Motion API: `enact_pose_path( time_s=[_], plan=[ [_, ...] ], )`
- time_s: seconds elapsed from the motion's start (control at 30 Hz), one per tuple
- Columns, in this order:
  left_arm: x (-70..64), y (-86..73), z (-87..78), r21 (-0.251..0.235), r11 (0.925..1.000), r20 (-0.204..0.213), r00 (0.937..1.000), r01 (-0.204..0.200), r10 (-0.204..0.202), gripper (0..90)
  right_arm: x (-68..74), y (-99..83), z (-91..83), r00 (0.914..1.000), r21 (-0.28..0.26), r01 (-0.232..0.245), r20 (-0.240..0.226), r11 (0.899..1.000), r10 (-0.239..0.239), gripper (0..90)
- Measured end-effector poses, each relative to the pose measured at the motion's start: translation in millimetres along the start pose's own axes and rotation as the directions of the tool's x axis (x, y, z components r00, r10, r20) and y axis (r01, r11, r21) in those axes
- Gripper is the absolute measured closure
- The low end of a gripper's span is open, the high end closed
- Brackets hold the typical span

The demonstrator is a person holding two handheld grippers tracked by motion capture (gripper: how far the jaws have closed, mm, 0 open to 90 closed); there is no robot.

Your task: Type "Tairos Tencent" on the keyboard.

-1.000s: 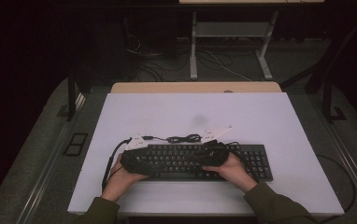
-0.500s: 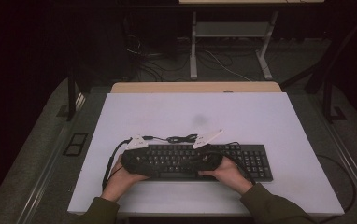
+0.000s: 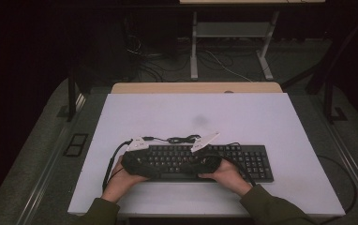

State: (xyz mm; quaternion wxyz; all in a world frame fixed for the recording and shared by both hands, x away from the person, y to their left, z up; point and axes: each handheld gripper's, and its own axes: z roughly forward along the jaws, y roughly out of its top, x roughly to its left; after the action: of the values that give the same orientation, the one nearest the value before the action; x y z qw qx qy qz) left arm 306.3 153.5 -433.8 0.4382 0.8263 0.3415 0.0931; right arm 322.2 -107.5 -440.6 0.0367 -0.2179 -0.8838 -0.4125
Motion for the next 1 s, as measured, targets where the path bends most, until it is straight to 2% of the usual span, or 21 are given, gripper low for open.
enact_pose_path(
  time_s=[0.47, 0.77, 1.0],
  plan=[
    [0.5, -0.2, -0.1, -0.001, 1.0000, -0.005, 1.0000, 0.002, -0.002, 0.0, -0.4, 0.0, -0.8, 1.0000, -0.003, -0.002, -0.006, 1.000, 0.002, 89.2],
    [0.8, 0.1, 0.2, -0.002, 1.0000, -0.002, 1.0000, -0.004, 0.004, 0.0, -0.9, 1.5, -7.7, 0.9997, -0.039, 0.005, -0.022, 0.999, -0.005, 80.9],
    [0.3, 1.6, 0.7, -0.004, 1.0000, 0.000, 1.0000, 0.000, 0.000, 0.1, -2.5, 2.2, -14.1, 0.9998, -0.075, 0.004, -0.018, 0.997, -0.005, 69.3]
  ],
)
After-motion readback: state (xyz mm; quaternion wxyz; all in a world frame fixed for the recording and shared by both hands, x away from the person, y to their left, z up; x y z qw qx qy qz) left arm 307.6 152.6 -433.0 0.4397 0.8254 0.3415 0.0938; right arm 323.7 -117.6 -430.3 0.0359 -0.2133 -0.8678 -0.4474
